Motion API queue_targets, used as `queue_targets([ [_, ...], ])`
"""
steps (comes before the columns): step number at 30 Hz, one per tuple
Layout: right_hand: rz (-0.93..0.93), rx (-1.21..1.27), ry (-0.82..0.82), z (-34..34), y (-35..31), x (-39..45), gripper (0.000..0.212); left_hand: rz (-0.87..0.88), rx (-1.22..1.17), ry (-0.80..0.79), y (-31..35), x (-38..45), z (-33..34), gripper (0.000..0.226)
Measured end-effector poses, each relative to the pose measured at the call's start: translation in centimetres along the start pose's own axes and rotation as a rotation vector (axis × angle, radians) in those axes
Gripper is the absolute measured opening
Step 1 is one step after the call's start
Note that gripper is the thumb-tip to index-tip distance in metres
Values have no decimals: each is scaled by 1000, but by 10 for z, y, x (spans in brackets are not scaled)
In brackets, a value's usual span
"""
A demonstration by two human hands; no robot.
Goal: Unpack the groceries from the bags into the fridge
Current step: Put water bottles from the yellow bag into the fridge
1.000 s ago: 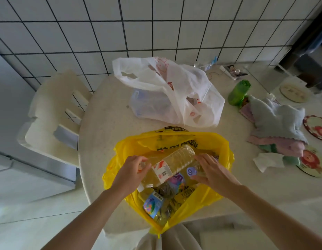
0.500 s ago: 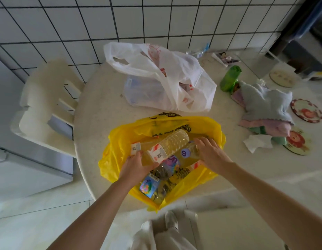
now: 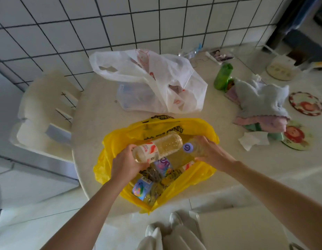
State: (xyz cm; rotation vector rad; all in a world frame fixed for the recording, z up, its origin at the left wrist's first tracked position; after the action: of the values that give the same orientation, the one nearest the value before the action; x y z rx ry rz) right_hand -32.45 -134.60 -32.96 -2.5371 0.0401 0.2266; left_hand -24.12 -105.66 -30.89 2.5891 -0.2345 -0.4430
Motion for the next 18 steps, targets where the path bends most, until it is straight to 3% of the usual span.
queue_targets([
  [5, 127, 230, 210, -16, 18, -16, 72, 171, 107, 117, 40, 3, -22, 73],
  [13, 164, 310, 229, -19, 36, -21, 76, 346, -26, 163, 120, 12, -19, 76],
  [18, 194, 377, 244, -15, 42, -19, 74, 477, -163, 23, 146, 25, 24, 69],
])
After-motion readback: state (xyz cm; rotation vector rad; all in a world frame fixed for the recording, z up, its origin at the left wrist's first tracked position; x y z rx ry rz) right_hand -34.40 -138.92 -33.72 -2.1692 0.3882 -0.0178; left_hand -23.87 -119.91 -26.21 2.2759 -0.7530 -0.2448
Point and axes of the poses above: each hand's wrist, its own x-axis towards the middle knuckle, its own z-axis out of the palm, y = z × x, the point moved 4 cm from there along x, towards the middle knuckle, and after that the axes turned 5 degrees about -y, right-handed, at the moved point
